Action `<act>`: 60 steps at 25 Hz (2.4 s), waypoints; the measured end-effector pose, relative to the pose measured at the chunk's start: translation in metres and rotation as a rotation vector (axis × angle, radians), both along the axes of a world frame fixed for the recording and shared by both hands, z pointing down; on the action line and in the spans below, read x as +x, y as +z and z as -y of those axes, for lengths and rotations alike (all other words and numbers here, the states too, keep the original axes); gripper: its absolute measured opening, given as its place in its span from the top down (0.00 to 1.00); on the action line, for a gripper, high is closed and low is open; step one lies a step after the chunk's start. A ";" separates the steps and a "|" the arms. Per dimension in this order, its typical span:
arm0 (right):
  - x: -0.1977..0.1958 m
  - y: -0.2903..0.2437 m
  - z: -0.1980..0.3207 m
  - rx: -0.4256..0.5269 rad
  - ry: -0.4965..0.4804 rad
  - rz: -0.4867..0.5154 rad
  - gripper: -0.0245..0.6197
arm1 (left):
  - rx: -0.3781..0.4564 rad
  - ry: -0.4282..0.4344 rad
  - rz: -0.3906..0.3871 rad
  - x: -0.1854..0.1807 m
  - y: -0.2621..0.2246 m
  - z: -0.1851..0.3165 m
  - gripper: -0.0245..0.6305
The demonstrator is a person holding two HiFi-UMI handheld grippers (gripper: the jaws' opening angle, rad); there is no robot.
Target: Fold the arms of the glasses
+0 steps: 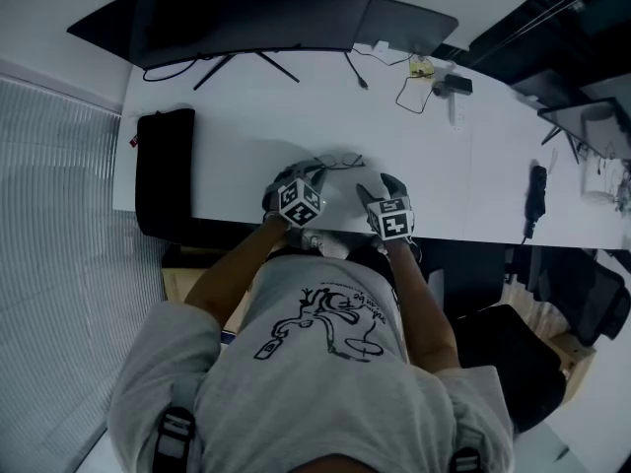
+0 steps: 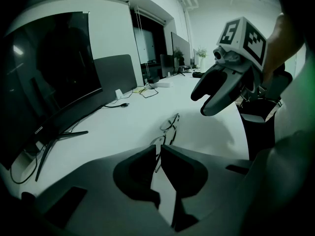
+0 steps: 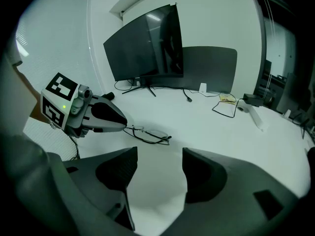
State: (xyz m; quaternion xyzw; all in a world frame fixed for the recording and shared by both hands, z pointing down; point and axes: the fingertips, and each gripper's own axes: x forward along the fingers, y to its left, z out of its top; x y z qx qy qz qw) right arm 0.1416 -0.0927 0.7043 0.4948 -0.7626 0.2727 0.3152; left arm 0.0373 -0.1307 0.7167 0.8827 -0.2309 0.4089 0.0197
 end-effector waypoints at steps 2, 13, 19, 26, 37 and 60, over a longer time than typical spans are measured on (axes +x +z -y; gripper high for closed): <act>0.001 -0.004 0.000 0.012 0.005 0.002 0.52 | 0.000 -0.009 -0.008 -0.001 -0.002 0.000 0.91; 0.005 -0.042 0.007 0.108 0.016 0.031 0.65 | -0.020 -0.104 -0.128 -0.008 -0.033 0.001 0.91; 0.008 -0.076 0.011 0.178 0.026 0.053 0.72 | -0.032 -0.162 -0.221 -0.014 -0.064 0.000 0.91; 0.005 -0.118 0.013 0.246 0.016 0.096 0.77 | -0.031 -0.204 -0.331 -0.015 -0.104 -0.003 0.92; -0.005 -0.183 0.017 0.328 -0.004 0.142 0.86 | -0.075 -0.256 -0.483 -0.019 -0.165 0.000 0.93; -0.027 -0.290 0.017 0.413 -0.072 0.167 0.91 | -0.053 -0.218 -0.683 -0.017 -0.278 -0.002 0.93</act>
